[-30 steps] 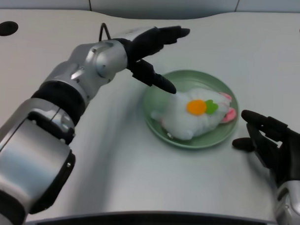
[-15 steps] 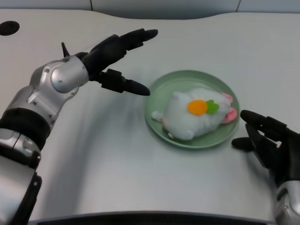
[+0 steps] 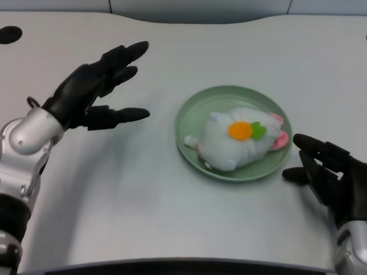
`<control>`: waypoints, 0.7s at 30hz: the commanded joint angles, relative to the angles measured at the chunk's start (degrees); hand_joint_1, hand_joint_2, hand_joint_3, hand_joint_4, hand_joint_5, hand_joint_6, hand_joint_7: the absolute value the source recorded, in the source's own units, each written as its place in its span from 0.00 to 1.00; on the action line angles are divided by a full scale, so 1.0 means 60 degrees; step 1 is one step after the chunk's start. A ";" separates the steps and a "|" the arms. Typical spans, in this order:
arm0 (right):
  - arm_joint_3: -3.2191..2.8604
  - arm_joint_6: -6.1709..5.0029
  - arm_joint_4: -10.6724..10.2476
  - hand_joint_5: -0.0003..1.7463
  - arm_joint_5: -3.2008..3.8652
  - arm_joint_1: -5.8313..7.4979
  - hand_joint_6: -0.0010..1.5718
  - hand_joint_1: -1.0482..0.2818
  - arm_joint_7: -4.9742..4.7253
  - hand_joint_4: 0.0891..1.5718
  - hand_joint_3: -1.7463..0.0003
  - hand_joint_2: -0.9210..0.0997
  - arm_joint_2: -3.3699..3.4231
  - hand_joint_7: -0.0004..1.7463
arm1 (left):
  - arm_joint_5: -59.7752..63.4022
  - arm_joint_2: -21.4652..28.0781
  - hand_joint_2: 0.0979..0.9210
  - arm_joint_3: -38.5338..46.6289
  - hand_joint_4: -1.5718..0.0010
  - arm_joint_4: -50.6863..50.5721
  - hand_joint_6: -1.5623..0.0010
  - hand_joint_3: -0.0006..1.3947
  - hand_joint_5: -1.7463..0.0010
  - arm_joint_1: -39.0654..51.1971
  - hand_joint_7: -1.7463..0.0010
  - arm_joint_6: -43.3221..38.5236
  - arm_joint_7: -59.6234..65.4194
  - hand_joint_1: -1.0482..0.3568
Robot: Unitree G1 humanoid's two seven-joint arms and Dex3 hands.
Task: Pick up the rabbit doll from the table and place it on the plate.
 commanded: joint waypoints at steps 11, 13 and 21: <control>0.0041 0.0023 -0.0202 0.49 0.0025 0.0152 0.66 0.49 -0.0025 0.54 0.89 0.00 0.0037 0.00 | -0.1429 -0.0387 1.00 0.0871 0.81 -0.2331 0.82 0.11 0.89 0.2030 0.96 0.1813 -0.0074 0.23; 0.0029 0.0132 -0.0318 0.49 0.0078 0.0181 0.66 0.49 -0.0027 0.54 0.90 0.00 0.0076 0.00 | -0.1629 -0.0555 1.00 0.1006 0.77 -0.2589 0.79 0.12 0.87 0.2273 0.95 0.2062 0.0055 0.23; 0.0026 0.0201 -0.0361 0.49 0.0130 0.0178 0.66 0.48 0.0025 0.54 0.91 0.00 0.0091 0.01 | -0.3300 -0.1503 1.00 0.2069 0.83 -0.3420 0.66 0.12 0.57 0.3016 0.97 0.3300 0.0434 0.33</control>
